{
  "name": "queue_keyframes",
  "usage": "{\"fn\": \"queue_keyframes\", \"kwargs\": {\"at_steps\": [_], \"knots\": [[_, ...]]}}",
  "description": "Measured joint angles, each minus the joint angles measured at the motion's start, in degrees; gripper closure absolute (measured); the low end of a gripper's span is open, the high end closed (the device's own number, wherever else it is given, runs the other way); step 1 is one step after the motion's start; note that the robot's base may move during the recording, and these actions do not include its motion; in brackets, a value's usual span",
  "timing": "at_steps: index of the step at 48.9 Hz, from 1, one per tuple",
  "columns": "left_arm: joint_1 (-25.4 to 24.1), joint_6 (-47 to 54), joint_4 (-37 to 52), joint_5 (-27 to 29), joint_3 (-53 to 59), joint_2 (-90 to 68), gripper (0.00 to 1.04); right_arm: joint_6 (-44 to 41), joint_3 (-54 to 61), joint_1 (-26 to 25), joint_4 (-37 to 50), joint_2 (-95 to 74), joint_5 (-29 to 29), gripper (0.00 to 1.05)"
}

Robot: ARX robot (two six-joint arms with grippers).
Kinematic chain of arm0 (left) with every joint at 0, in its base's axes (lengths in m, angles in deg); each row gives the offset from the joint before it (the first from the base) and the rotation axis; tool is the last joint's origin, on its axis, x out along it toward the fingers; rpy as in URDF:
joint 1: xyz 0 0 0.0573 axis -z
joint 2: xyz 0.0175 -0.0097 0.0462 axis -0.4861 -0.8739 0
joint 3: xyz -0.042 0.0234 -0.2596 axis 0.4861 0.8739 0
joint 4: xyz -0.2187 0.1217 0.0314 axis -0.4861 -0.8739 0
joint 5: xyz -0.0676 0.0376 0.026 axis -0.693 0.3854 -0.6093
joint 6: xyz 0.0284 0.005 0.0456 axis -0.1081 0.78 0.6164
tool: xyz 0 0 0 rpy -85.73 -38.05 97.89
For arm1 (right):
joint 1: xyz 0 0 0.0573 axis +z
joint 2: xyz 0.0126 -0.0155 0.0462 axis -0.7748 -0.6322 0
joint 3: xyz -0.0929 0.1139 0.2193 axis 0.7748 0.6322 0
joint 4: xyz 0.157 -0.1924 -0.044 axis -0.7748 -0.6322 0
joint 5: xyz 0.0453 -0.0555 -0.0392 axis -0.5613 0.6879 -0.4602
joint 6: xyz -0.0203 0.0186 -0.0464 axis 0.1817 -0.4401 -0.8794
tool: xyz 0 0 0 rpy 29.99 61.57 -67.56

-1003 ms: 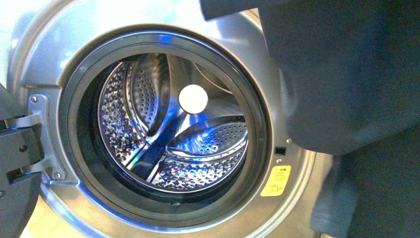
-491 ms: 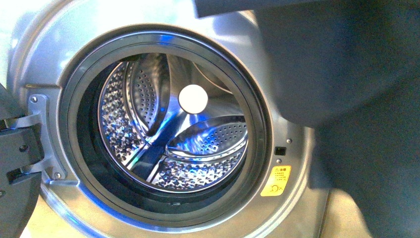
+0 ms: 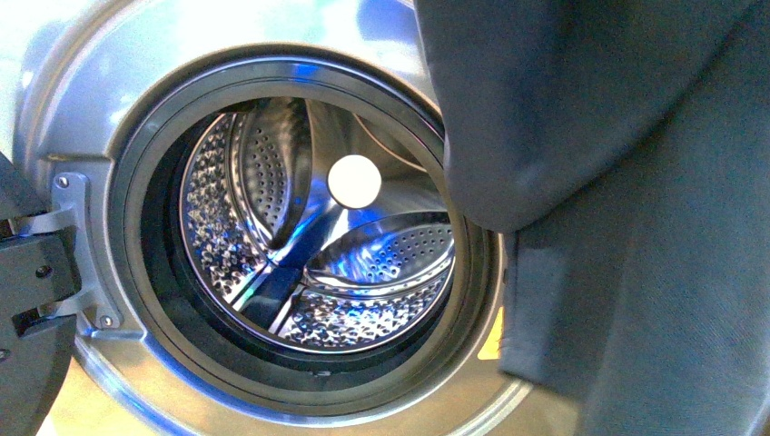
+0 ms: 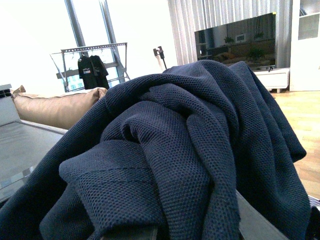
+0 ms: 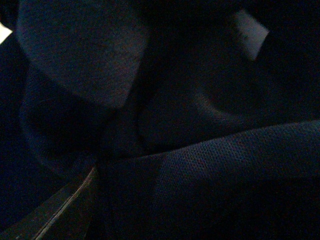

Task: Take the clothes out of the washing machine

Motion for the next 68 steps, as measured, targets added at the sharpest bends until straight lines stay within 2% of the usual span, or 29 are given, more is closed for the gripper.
{"fn": "queue_keyframes", "kwargs": {"at_steps": [11,28,42,48,53,55,59,68], "knots": [[0.0,0.0,0.0,0.0,0.0,0.0,0.88,-5.2,0.0,0.0,3.1,-1.9,3.5,0.07],[0.0,0.0,0.0,0.0,0.0,0.0,0.88,-8.9,-0.6,2.8,0.6,-4.3,2.6,0.08],[0.0,0.0,0.0,0.1,0.0,0.0,0.88,-6.8,-0.7,3.8,-1.3,-4.4,3.9,0.46],[0.0,0.0,0.0,0.1,0.0,0.0,0.88,-4.2,0.4,3.5,-2.3,-2.7,3.6,0.70],[0.0,0.0,0.0,0.0,0.0,0.0,0.88,-2.3,1.4,2.9,-2.9,-0.9,3.4,0.85],[0.0,0.0,0.0,0.0,0.0,0.0,0.85,-1.8,1.7,2.6,-3.2,-0.2,3.4,0.90],[0.0,0.0,0.0,0.0,0.0,0.0,0.71,-0.4,2.3,1.8,-3.6,1.3,3.4,0.97],[0.0,0.0,0.0,0.0,0.0,0.0,0.44,2.7,2.4,-0.9,-4.4,4.3,4.2,0.99]]}}
